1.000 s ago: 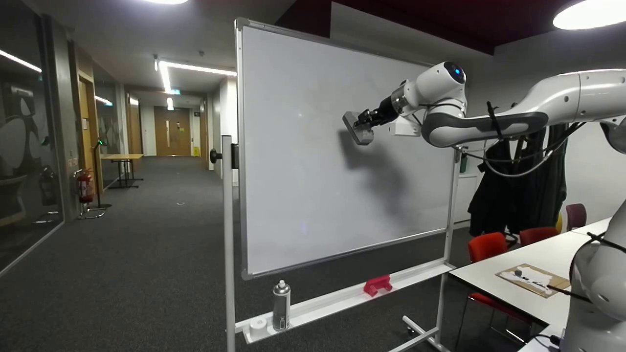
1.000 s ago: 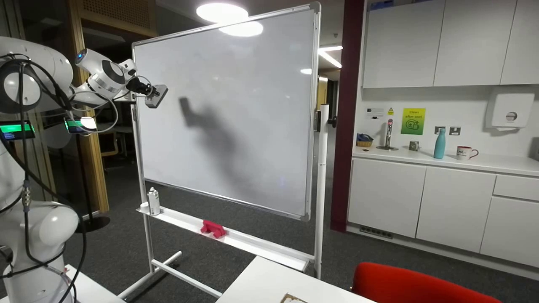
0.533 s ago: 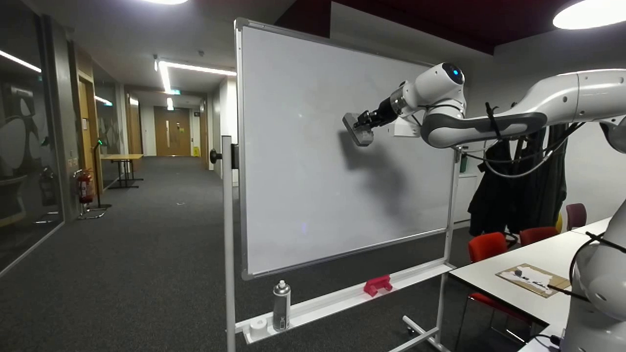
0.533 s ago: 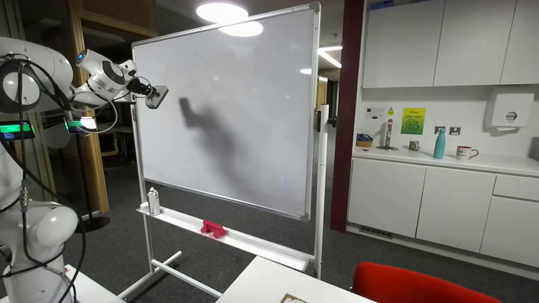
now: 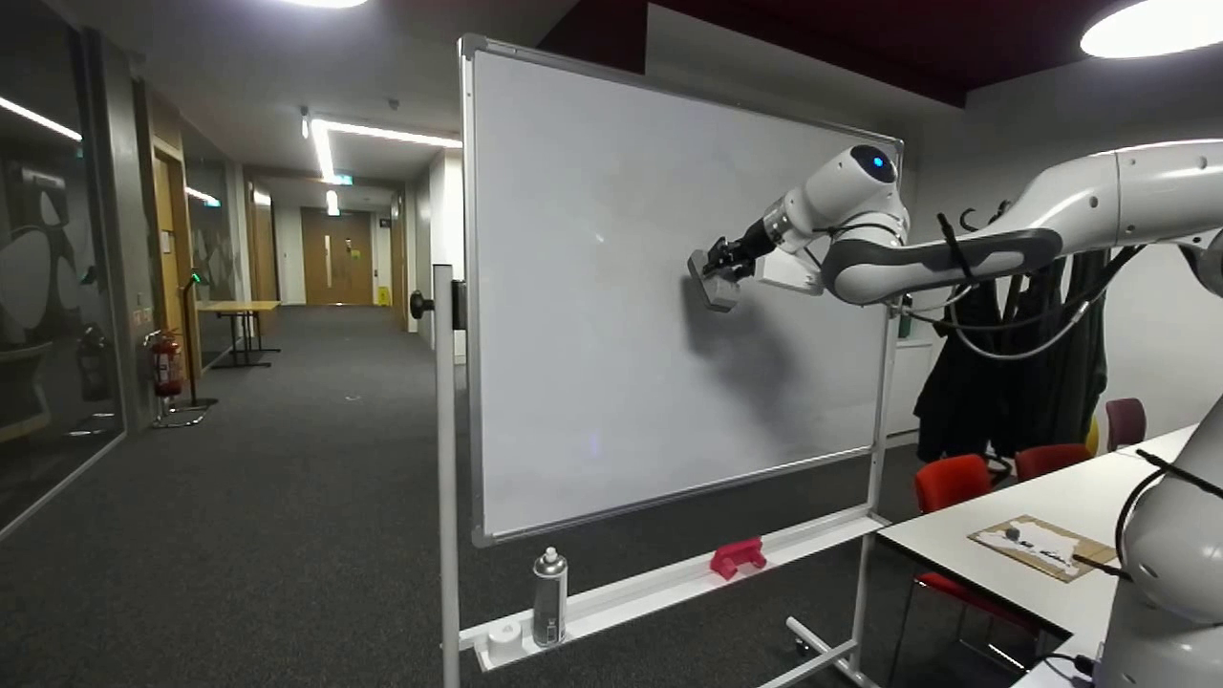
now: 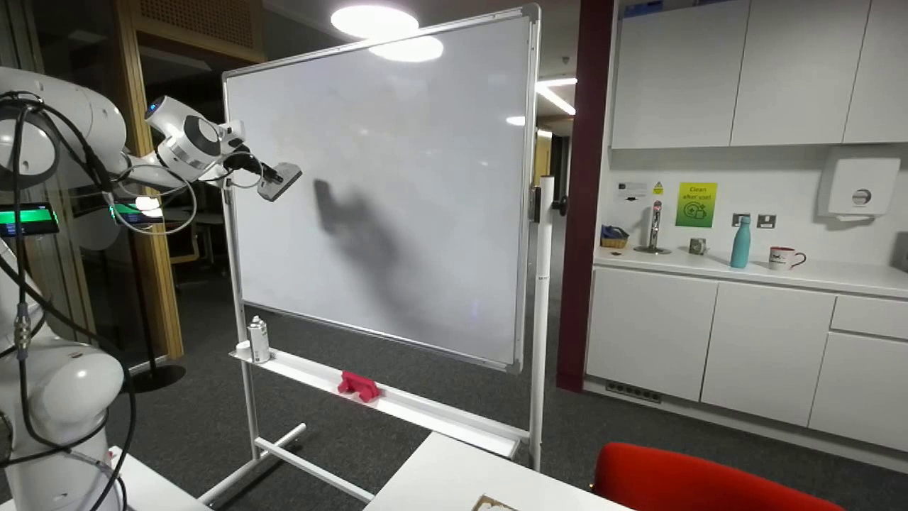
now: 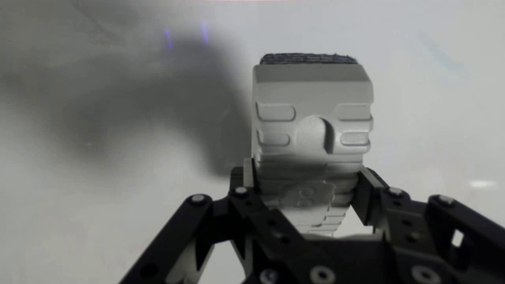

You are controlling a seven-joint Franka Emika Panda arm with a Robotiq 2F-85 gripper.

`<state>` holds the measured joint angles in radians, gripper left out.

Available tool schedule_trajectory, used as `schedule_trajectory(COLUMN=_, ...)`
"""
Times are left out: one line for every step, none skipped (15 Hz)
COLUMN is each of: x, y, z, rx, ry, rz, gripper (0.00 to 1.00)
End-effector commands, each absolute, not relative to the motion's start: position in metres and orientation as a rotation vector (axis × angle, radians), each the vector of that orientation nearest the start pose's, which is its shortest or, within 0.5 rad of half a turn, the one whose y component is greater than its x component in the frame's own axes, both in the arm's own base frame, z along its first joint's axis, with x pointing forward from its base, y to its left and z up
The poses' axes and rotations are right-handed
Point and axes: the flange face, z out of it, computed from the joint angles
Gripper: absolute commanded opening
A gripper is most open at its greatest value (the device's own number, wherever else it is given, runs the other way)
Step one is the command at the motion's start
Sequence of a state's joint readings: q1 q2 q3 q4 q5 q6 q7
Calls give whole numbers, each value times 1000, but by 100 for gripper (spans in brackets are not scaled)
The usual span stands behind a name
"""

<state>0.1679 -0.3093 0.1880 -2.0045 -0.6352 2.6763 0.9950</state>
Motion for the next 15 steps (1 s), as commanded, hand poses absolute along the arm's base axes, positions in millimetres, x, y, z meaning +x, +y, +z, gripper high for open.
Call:
schedule_trajectory(x=455, y=188, z=675, rx=-2599, ry=404, rz=-1481, gripper=34)
schedule_trajectory(x=454, y=181, z=667, rx=-2609, ry=438, rz=-1451, gripper=34)
schedule_trajectory(x=452, y=174, z=661, rx=-2619, ry=470, rz=-1420, gripper=34)
schedule_trajectory(x=451, y=167, z=654, rx=-2624, ry=501, rz=-1384, gripper=34)
schedule_trajectory(x=450, y=158, z=648, rx=-2623, ry=538, rz=-1343, gripper=34)
schedule_trajectory(x=449, y=151, z=642, rx=-2622, ry=574, rz=-1306, gripper=34)
schedule_trajectory(x=447, y=144, z=636, rx=-2617, ry=610, rz=-1271, gripper=34)
schedule_trajectory(x=445, y=138, z=629, rx=-2614, ry=639, rz=-1240, gripper=34)
schedule_trajectory(x=443, y=132, z=623, rx=-2607, ry=667, rz=-1214, gripper=34)
schedule_trajectory(x=441, y=126, z=615, rx=-2606, ry=692, rz=-1184, gripper=34)
schedule_trajectory(x=440, y=121, z=608, rx=-2606, ry=719, rz=-1157, gripper=34)
schedule_trajectory(x=438, y=116, z=601, rx=-2606, ry=742, rz=-1126, gripper=34)
schedule_trajectory(x=437, y=112, z=595, rx=-2604, ry=766, rz=-1110, gripper=34)
schedule_trajectory(x=436, y=109, z=592, rx=-2606, ry=776, rz=-1097, gripper=34)
schedule_trajectory(x=436, y=108, z=591, rx=-2617, ry=774, rz=-1097, gripper=34)
